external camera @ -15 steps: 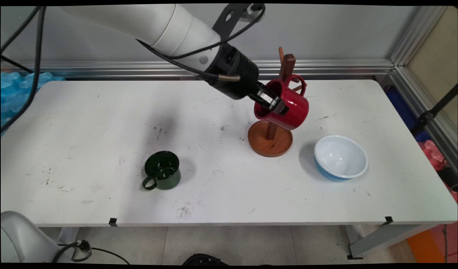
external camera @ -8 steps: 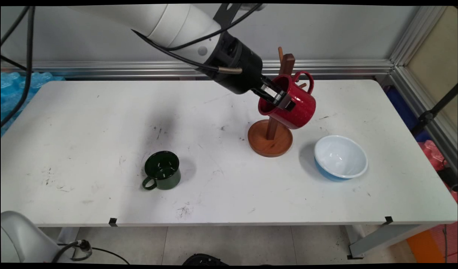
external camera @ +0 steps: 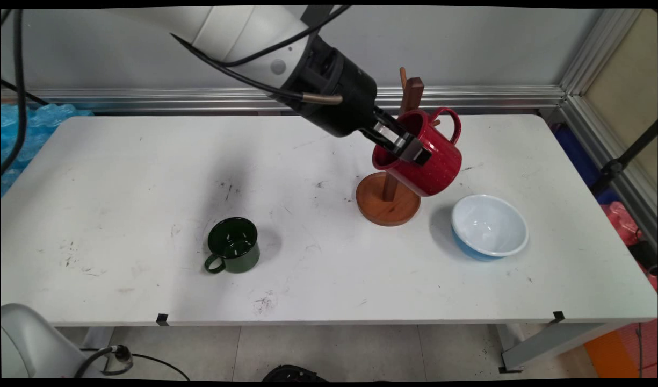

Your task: Place the picked object on the table

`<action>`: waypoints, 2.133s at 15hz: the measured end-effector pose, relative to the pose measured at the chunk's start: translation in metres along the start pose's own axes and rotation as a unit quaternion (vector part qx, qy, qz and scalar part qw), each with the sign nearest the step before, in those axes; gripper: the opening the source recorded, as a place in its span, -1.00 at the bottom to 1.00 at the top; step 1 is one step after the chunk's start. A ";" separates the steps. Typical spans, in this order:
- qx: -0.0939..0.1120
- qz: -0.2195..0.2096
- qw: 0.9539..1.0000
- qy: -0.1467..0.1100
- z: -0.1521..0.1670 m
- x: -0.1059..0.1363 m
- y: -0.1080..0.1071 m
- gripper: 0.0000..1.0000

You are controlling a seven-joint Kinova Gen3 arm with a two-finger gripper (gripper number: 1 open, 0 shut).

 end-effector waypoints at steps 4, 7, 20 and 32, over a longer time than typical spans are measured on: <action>-0.009 0.005 1.000 -0.004 -0.010 -0.004 0.007 -1.00; -0.011 0.008 1.000 -0.007 -0.015 -0.006 0.008 -1.00; 0.022 0.033 0.998 -0.044 -0.049 -0.027 -0.019 -1.00; 0.131 0.064 0.983 -0.115 -0.087 -0.046 -0.077 -1.00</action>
